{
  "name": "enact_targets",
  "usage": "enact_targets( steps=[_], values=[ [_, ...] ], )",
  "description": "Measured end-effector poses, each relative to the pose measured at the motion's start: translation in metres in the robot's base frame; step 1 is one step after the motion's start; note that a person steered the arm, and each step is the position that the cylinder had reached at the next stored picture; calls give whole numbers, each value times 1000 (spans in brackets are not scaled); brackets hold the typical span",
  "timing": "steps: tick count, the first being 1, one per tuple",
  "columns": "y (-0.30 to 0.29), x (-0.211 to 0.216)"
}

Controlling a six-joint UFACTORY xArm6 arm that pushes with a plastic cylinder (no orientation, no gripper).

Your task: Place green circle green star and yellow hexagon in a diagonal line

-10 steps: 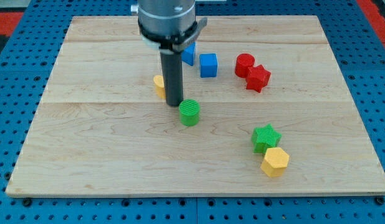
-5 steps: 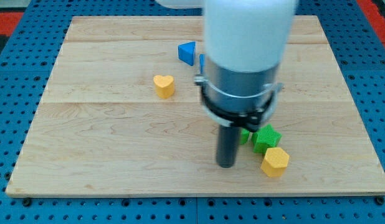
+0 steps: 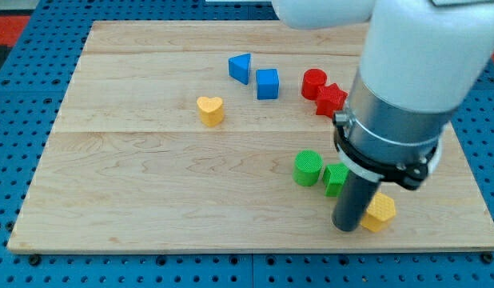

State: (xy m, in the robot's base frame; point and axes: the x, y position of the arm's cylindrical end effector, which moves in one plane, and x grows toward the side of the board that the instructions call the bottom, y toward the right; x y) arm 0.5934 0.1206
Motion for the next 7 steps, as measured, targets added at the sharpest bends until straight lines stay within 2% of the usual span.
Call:
enact_targets(
  steps=[2, 3, 4, 6, 7],
  values=[
    [31, -7],
    [-13, -8],
    [-69, -35],
    [-132, -98],
    [-75, -93]
  ],
)
